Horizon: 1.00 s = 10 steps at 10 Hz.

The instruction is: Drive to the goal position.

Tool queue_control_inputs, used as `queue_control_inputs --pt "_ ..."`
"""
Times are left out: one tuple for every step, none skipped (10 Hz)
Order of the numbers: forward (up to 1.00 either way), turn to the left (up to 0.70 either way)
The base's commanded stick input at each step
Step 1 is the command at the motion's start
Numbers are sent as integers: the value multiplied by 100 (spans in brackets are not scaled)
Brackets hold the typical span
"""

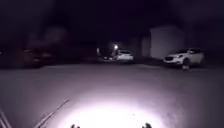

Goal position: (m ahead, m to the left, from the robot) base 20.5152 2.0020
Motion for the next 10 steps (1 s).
queue_control_inputs --pt "85 -34" --pt "85 0" --pt "85 0" --pt "85 0" --pt "85 0" --pt "85 0" --pt "85 0" --pt "85 0" --pt "85 0" --pt "85 0"
